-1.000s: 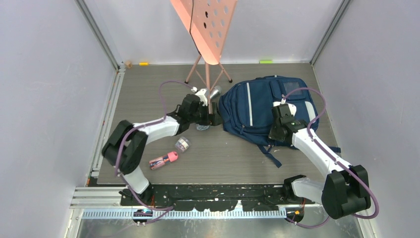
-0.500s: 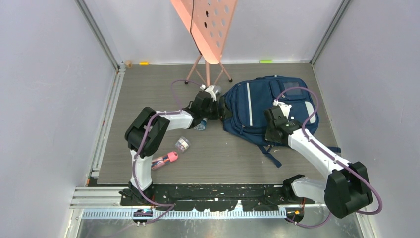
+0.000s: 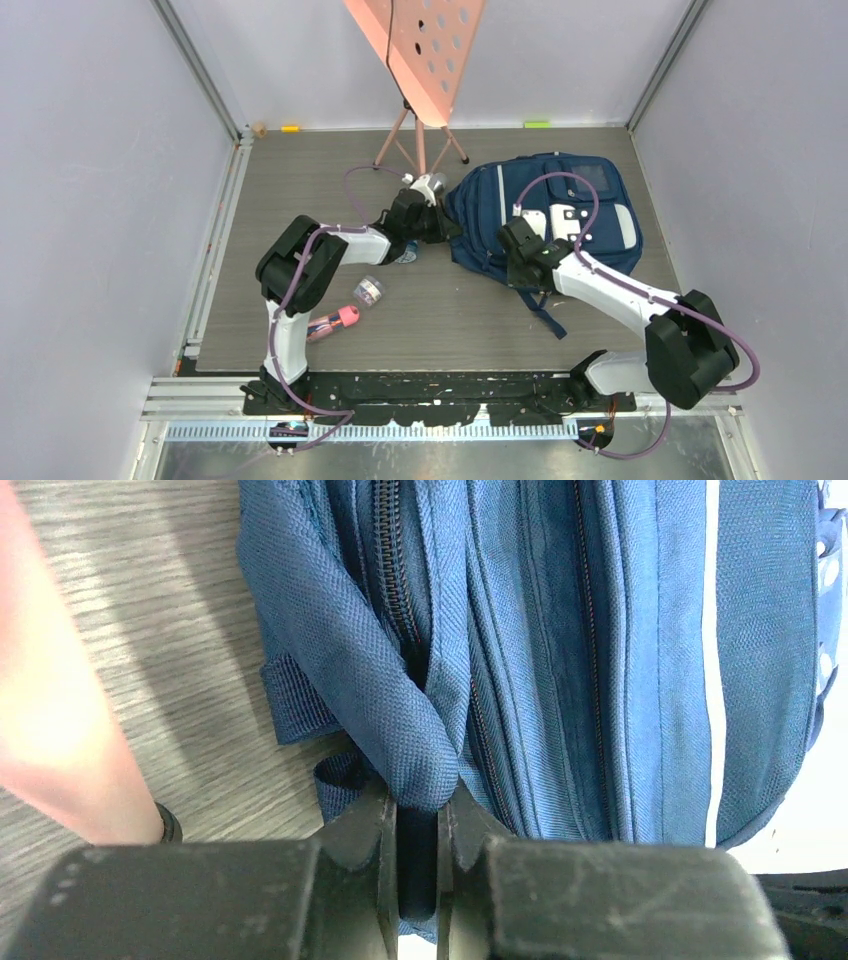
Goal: Pack the student bag
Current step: Unzip the student bag at the center of the board.
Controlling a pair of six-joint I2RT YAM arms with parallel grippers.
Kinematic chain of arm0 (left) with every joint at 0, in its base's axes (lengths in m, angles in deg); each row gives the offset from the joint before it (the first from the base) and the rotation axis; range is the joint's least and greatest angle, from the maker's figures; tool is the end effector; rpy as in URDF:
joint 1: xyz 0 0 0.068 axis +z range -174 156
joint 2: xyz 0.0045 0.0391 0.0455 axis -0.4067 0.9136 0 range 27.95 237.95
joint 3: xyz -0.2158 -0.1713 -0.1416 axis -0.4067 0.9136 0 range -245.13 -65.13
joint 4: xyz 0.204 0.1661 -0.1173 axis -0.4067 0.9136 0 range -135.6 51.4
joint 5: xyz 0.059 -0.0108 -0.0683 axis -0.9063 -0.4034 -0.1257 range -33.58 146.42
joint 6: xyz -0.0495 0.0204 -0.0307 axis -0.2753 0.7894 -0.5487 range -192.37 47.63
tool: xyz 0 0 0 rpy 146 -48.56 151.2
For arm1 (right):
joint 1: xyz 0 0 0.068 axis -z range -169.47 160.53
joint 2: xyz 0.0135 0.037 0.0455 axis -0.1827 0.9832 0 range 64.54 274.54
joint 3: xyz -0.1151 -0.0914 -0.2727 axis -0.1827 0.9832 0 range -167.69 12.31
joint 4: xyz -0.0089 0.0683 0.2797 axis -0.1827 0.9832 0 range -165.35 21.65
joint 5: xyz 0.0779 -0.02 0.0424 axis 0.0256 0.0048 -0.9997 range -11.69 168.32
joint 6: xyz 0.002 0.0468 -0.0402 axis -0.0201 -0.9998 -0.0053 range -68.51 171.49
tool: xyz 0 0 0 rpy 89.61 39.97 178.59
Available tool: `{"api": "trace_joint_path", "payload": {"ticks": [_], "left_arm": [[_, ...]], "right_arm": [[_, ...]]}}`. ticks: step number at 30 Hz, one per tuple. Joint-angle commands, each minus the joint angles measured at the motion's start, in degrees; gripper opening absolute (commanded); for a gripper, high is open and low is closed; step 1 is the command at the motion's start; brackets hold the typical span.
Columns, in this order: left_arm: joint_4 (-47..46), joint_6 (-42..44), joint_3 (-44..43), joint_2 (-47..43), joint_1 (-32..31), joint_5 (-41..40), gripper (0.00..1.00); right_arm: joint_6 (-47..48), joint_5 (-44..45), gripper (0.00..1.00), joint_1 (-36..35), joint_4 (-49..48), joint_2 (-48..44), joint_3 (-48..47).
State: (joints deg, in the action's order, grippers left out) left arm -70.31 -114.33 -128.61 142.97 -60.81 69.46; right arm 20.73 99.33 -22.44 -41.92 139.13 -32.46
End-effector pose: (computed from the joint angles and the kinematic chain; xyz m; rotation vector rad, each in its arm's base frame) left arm 0.3709 -0.2907 0.1568 0.0558 2.2068 -1.0534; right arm 0.2269 0.1272 0.2159 0.0636 2.5578 -0.0820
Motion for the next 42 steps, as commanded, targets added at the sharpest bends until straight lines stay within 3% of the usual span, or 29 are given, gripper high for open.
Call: {"api": "trace_joint_path", "payload": {"ticks": [1,8,20,28,42], "left_arm": [[-4.4,-3.1,3.6,-3.1,-3.7,3.9,0.0],[-11.7,-6.6,10.1,-7.8,-7.6,3.7,0.0],[-18.1,-7.1,15.5,-15.0,-11.6,4.7,0.0],[-23.6,-6.6,22.5,-18.8,-15.2,3.7,0.0],[-28.6,-7.3,29.7,-16.7,-20.9,1.0,0.0]], "right_arm": [[-3.4,-2.2,0.01,-3.4,-6.2,1.8,-4.1],[-5.4,-6.1,0.01,-6.9,-8.3,5.5,-9.6],[-8.8,-12.5,0.01,-8.9,-5.4,4.0,-15.7],[-9.4,-10.1,0.01,-9.0,-2.2,5.8,-24.5],[-8.7,1.2,0.0,-8.6,-0.7,16.1,-37.5]]}}
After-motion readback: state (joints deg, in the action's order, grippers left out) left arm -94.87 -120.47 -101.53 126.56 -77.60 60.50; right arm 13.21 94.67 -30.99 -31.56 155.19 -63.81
